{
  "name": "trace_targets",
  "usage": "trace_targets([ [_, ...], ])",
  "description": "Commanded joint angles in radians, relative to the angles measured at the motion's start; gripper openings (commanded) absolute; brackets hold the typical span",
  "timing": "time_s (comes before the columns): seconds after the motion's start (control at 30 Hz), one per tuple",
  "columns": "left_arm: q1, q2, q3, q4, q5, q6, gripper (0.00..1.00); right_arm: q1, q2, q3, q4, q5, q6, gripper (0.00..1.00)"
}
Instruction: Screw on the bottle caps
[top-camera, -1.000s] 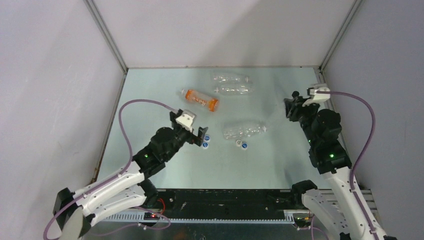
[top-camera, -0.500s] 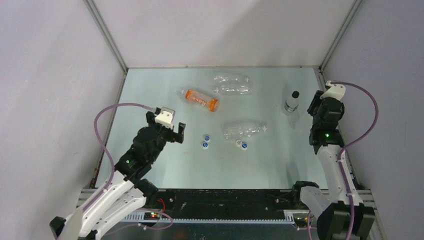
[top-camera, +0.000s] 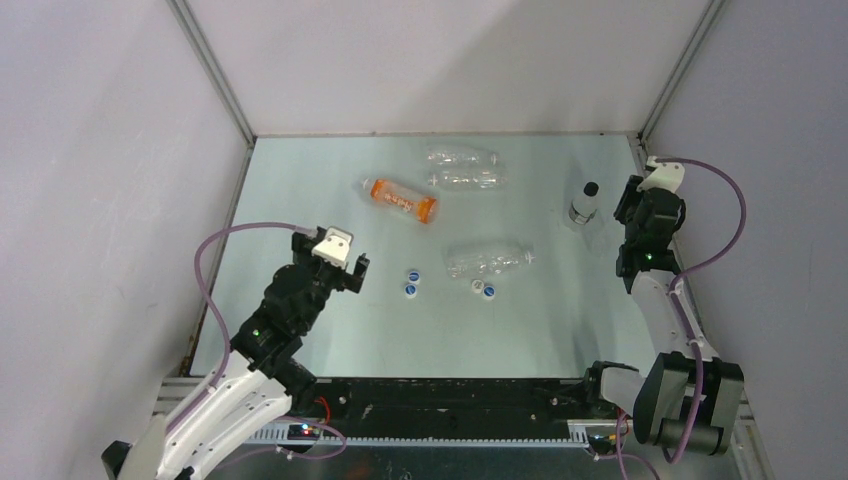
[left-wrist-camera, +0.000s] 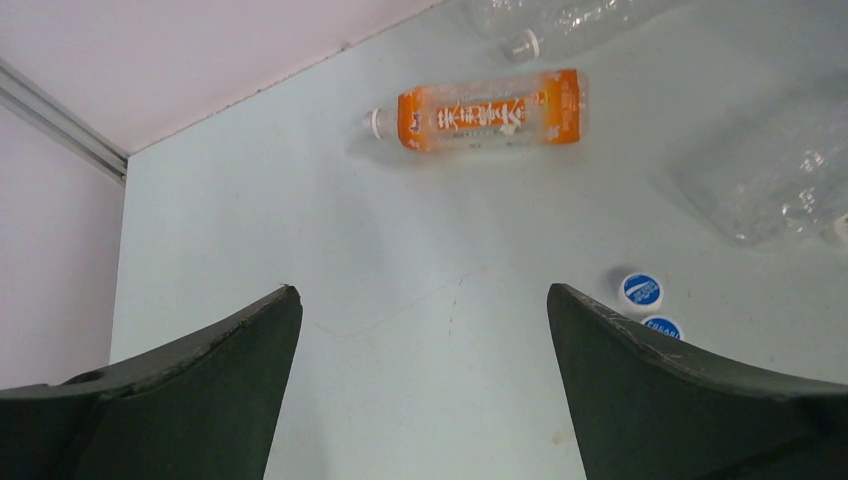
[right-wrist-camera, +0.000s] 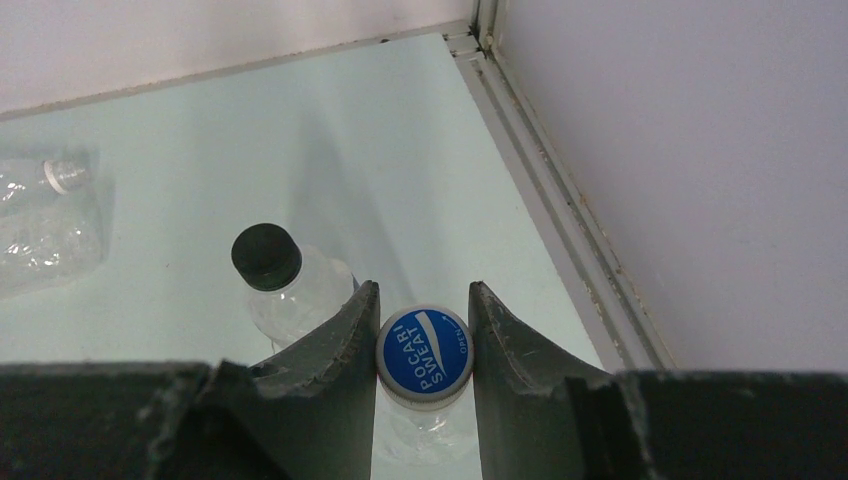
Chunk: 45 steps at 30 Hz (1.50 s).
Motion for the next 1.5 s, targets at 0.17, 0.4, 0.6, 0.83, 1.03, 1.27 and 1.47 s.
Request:
trace_targets([
  [0.17, 0.004, -0.042, -0.039, 0.074, -0.022, 0.063, 1.00, -0.012, 0.025, 0.007, 0.002, -0.073, -0.031, 0.13],
  [0.4, 0.004, -0.050, -0.040, 0.062, -0.010, 0.068, 1.00, -0.012, 0.021, 0.007, -0.018, -0.080, -0.031, 0.32],
  [0.6, 0.004, -0.057, -0.040, 0.057, 0.001, 0.070, 1.00, -0.014, 0.005, 0.006, -0.045, -0.082, -0.031, 0.50],
  [0.83, 0.003, -0.062, -0.040, 0.054, 0.007, 0.066, 1.00, -0.014, -0.025, 0.007, -0.052, -0.065, -0.031, 0.59],
  [1.03, 0.004, -0.057, -0.039, 0.058, 0.009, 0.045, 0.99, -0.014, -0.081, 0.025, -0.126, -0.048, -0.031, 0.63],
  [1.27, 0.003, -0.001, -0.010, 0.045, 0.047, 0.014, 0.98, -0.014, -0.222, 0.134, -0.422, -0.058, 0.005, 1.00],
  [1.47, 0.005, 0.133, 0.102, -0.038, 0.128, -0.035, 0.98, -0.014, -0.375, 0.224, -0.623, -0.229, 0.128, 1.00],
])
